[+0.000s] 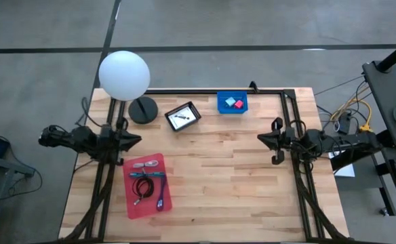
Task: Pick and place items into bin
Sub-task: Return to home position
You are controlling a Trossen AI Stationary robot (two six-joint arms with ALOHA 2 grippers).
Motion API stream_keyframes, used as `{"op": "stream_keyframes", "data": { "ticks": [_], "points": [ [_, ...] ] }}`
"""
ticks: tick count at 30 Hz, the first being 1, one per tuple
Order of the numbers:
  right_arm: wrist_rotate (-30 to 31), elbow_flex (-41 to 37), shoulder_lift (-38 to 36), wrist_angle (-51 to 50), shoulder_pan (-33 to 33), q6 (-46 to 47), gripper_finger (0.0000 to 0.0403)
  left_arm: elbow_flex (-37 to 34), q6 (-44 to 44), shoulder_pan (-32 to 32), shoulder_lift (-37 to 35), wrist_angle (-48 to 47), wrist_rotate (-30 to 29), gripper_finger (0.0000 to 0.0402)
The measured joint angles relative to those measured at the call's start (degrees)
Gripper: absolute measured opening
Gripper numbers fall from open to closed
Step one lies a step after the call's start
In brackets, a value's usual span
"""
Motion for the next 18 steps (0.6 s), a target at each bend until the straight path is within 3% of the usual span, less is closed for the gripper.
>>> {"op": "stream_keyframes", "data": {
  "ticks": [3,7,18],
  "points": [
    [1.4,0.0,-0.6,-0.1,0.0,0.1,0.0009,-3.9,0.0,0.0,0.5,1.8,-1.6,0.0010],
    [3.5,0.0,-0.6,-1.0,0.0,0.8,0.0009,-9.3,0.0,0.0,2.5,12.2,-1.7,0.0010],
    [3.1,0.0,-0.1,-3.4,0.0,3.9,0.0008,-9.9,0.0,0.0,3.8,11.4,-0.8,0.0001]
  ]
}}
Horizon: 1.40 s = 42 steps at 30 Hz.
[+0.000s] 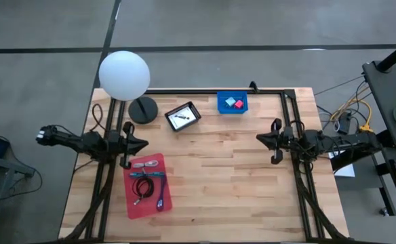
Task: Pick and place items into bin
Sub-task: Return to home position
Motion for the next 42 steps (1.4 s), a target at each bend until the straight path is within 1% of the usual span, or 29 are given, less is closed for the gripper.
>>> {"op": "stream_keyframes", "data": {
  "ticks": [4,8,13,15,17,19,24,26,34,42],
  "points": [
    [-6.1,-0.3,0.0,-1.6,0.0,-2.2,0.0008,0.0,-0.3,0.0,-1.0,-1.1,-0.9,0.0000],
    [-6.9,-0.4,-0.2,-7.3,0.0,0.6,0.0008,0.0,-2.5,0.0,-2.9,-4.3,-2.2,0.0000],
    [-13.6,-0.4,-3.4,-4.5,0.0,2.3,0.0008,-0.1,-4.5,0.0,-3.5,-5.1,-2.3,0.0000],
    [-15.0,-0.4,-5.6,-5.8,0.0,2.4,0.0008,-0.1,-4.5,0.0,-3.4,-5.2,-2.3,0.0000],
    [-14.3,-0.4,-7.8,-7.7,0.0,2.2,0.0008,-0.1,-4.5,0.0,-3.4,-5.1,-2.3,0.0000],
    [-12.5,-0.4,-8.0,-7.0,0.0,1.5,0.0008,-0.1,-4.5,0.0,-3.5,-5.1,-2.3,0.0000],
    [-10.7,-0.4,-7.5,-6.3,0.0,1.4,0.0008,-0.1,-6.2,0.0,-3.3,-5.0,-2.3,0.0000],
    [-10.7,-0.4,-7.5,-6.4,0.0,2.2,0.0008,-0.1,-7.5,0.0,-3.3,-5.0,-2.3,0.0000],
    [-9.4,-0.4,-7.5,-4.0,0.0,4.2,0.0008,-0.2,-7.5,0.0,-3.2,-4.8,-2.0,0.0000],
    [-9.4,-0.4,-7.0,-4.4,0.0,0.9,0.0008,-0.2,-7.5,0.0,-2.6,-5.1,-1.9,0.0000]
  ]
}}
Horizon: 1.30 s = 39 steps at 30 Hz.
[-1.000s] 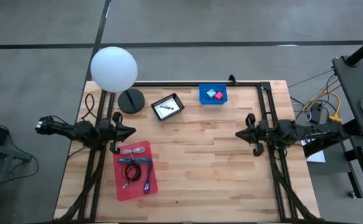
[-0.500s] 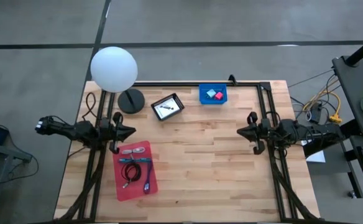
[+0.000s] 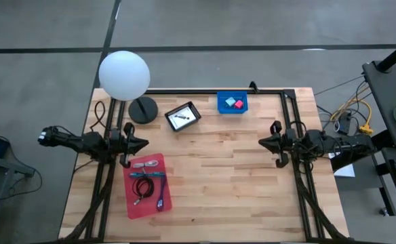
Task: Pick and place items into bin
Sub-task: Return to home position
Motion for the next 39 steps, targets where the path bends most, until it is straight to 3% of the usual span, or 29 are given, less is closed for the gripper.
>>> {"op": "stream_keyframes", "data": {
  "ticks": [39],
  "points": [
    [0.0,0.0,-0.1,-0.3,0.0,-0.8,0.0009,0.0,0.0,0.0,0.7,0.0,0.1,0.0000]
  ]
}}
